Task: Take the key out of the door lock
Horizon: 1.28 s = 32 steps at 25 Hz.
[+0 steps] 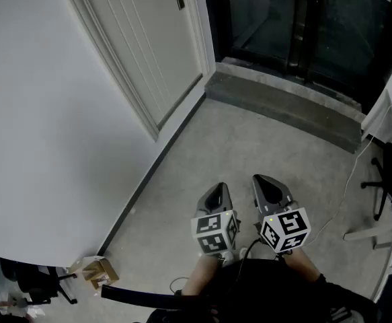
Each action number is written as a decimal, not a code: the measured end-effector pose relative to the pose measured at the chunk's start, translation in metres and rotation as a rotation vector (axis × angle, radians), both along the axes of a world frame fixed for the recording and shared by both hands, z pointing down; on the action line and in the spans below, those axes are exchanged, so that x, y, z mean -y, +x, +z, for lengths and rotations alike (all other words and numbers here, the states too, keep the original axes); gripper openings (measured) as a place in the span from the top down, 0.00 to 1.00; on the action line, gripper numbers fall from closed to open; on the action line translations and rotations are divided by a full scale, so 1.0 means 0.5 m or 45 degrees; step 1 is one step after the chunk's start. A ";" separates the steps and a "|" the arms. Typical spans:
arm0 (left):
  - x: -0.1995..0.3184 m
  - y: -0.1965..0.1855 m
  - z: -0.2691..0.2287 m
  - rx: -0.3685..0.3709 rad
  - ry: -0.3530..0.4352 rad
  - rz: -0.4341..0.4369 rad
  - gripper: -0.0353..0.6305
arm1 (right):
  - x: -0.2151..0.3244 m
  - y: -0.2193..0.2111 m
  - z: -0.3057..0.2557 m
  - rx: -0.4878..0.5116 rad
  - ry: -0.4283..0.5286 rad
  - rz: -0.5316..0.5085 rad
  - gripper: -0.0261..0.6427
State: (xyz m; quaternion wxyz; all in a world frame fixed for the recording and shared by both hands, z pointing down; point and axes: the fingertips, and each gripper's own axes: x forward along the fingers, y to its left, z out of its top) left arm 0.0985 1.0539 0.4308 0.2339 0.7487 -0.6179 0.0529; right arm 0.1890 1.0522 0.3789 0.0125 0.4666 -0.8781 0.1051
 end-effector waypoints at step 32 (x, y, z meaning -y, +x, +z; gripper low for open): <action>0.005 -0.029 0.088 -0.058 -0.131 0.051 0.95 | 0.015 -0.010 0.064 0.016 -0.079 0.110 0.96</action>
